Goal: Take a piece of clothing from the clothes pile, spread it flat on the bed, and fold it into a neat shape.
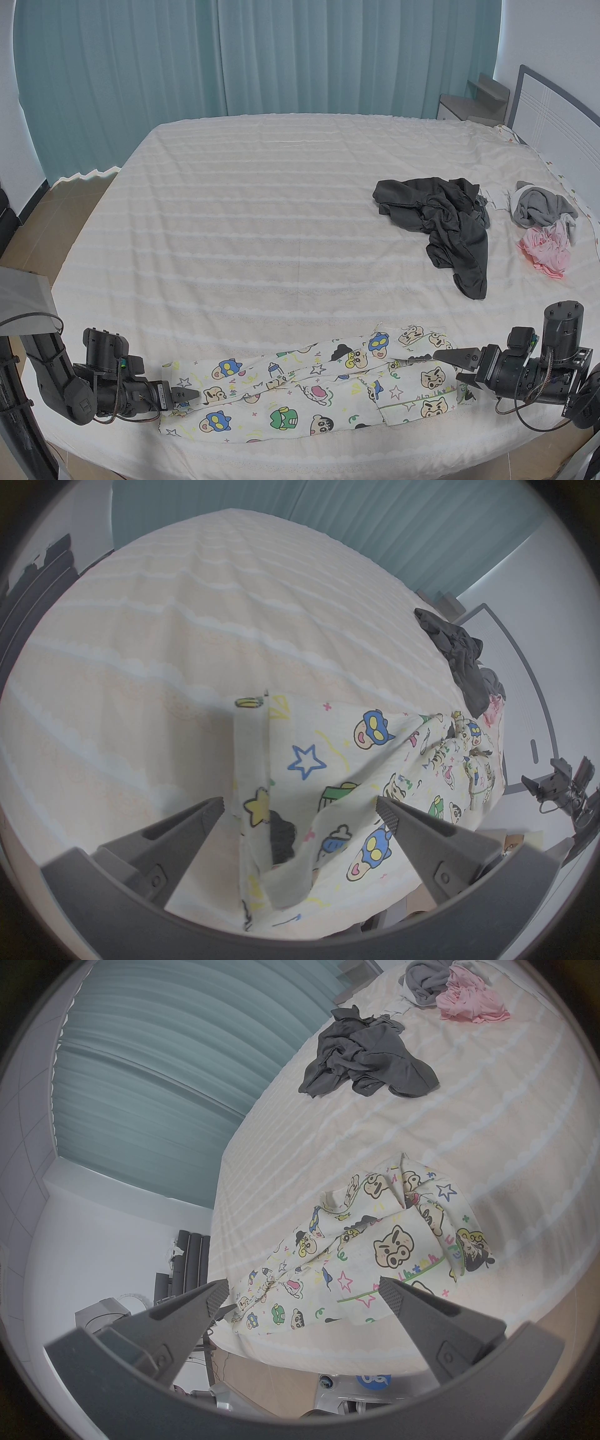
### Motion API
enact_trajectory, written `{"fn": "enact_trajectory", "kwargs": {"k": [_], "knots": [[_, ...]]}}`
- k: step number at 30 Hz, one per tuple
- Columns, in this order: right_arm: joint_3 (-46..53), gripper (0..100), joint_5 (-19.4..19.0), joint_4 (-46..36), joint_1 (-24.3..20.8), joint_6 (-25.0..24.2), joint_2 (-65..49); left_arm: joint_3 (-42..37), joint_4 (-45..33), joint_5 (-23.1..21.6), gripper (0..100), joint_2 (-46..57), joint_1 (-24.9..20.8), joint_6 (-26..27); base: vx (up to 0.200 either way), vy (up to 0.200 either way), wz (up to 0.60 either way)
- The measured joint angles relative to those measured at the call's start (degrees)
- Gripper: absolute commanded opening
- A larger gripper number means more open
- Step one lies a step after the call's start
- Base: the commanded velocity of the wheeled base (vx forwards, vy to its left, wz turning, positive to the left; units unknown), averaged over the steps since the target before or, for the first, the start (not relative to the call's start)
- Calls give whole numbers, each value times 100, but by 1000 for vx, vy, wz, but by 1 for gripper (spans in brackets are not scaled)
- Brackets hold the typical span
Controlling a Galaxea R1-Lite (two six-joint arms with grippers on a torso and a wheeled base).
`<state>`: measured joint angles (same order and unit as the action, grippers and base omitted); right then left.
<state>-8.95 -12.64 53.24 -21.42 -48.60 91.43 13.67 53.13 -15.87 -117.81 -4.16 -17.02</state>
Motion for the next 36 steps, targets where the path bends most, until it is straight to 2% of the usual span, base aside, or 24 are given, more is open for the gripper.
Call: {"fn": "enact_trajectory", "kwargs": {"k": [9,10,24,36], "knots": [[5,100,0,0,0,2,20,94,5,191,100,-325,-258,-20,0,0,0],[5,100,0,2,0,7,22,99,2,200,0,-363,-265,-20,0,0,0],[24,100,2,13,0,9,33,88,55,205,0,-516,-289,-173,0,0,0],[118,100,2,317,-2,18,101,-182,29,156,0,94,-173,-321,0,0,0]]}}
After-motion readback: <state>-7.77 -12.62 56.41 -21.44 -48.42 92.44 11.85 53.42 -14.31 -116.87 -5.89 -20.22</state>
